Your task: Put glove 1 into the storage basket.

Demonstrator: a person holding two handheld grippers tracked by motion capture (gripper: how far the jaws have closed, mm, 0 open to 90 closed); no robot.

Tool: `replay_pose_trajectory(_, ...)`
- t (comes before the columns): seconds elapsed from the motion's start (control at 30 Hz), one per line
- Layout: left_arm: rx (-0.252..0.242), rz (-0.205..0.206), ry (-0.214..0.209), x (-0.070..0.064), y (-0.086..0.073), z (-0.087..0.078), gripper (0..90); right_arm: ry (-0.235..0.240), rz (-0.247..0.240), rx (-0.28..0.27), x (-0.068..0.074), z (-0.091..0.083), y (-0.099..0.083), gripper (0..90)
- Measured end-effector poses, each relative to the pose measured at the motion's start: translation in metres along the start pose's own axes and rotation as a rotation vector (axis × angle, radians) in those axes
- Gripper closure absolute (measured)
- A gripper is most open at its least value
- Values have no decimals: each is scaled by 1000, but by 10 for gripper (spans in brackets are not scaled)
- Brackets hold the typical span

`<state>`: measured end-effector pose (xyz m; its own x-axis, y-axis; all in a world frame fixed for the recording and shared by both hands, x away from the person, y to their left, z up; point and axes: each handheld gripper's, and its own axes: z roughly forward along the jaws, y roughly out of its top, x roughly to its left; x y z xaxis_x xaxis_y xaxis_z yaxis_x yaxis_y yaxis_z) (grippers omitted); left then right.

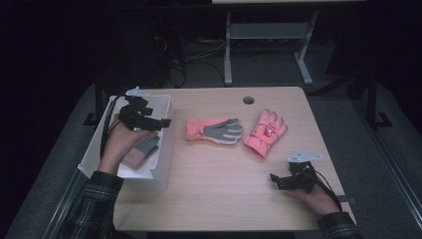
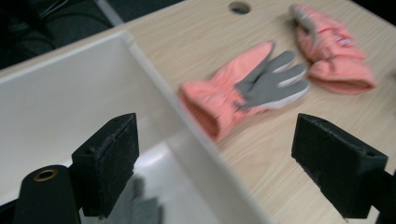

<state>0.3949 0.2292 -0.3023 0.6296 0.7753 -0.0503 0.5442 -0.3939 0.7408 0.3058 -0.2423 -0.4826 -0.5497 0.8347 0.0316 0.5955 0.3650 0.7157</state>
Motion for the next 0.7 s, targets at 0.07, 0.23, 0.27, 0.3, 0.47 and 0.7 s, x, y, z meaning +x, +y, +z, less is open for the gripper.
replay_pose_trajectory(0.07, -13, 15, -20, -11, 7, 3, 150, 0, 0, 0, 0, 0, 0, 84)
replay_pose_trajectory(0.23, -29, 49, -67, -38, 22, 15, 238, 0, 0, 0, 0, 0, 0, 84)
replay_pose_trajectory(0.27, -30, 62, -73, -43, 25, 18, 271, 0, 1, 0, 0, 0, 0, 84)
replay_pose_trajectory(0.3, -33, 65, -85, -49, 27, 22, 287, 0, 1, 0, 0, 0, 0, 84)
replay_pose_trajectory(0.47, 0, 94, -113, -68, 34, 41, 357, 0, 1, 0, 0, 0, 0, 84)
replay_pose_trajectory(0.7, 17, 86, -129, -86, 37, 69, 546, 0, 1, 0, 0, 0, 0, 84)
